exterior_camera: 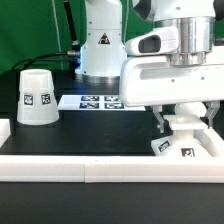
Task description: Assemble lamp
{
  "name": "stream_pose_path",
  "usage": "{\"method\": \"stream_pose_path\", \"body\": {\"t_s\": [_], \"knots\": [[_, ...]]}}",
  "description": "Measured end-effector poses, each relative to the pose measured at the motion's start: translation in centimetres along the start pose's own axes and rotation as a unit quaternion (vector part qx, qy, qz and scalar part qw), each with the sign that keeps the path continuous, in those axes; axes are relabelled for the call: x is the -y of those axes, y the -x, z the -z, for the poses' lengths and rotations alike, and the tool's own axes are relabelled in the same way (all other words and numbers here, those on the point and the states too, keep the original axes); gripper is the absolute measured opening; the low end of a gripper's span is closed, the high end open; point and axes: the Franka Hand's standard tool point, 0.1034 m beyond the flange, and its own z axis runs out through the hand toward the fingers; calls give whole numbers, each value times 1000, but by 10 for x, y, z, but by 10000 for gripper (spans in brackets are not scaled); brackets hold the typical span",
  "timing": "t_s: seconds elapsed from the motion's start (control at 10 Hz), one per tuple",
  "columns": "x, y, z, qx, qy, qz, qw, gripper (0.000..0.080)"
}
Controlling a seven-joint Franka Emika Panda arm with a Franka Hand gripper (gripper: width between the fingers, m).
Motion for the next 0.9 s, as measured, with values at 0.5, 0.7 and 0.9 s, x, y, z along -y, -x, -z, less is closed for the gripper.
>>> {"method": "stream_pose_path", "body": {"t_s": [0.5,0.7,0.9], "knots": [[-1,-9,4,-5,0,3,1000,537],[-2,-1,11,-3,1,16,1000,688],[-2,16,19,3,1,27,1000,697]]}}
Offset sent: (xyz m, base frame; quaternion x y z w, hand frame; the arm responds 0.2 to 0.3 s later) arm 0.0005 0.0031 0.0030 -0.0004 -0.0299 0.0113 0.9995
